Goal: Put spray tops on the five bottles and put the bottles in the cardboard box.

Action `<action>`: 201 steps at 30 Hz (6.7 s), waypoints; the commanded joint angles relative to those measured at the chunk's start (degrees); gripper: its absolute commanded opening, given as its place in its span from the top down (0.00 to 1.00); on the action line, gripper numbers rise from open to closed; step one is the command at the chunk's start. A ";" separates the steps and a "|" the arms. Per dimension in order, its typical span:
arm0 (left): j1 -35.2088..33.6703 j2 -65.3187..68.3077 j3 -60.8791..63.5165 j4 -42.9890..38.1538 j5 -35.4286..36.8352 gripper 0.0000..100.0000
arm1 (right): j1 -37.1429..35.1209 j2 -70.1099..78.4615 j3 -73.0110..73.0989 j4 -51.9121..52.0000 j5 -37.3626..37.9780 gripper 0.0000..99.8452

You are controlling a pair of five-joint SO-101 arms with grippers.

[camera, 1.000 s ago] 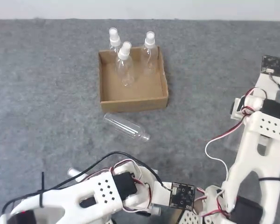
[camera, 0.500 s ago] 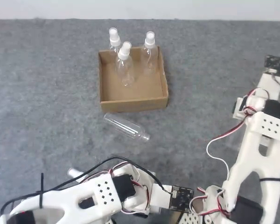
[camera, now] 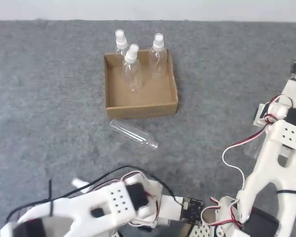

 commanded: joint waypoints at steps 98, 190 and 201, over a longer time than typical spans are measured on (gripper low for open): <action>-33.93 -7.56 -20.70 7.38 22.42 0.99 | -13.23 -3.03 0.44 0.31 -0.09 0.98; -55.65 -65.49 -7.43 -16.70 39.56 0.99 | -46.20 -55.87 33.41 -4.79 3.52 0.98; -55.30 -65.32 -10.51 -25.49 45.10 0.99 | -47.78 -55.87 34.11 -7.34 2.99 0.97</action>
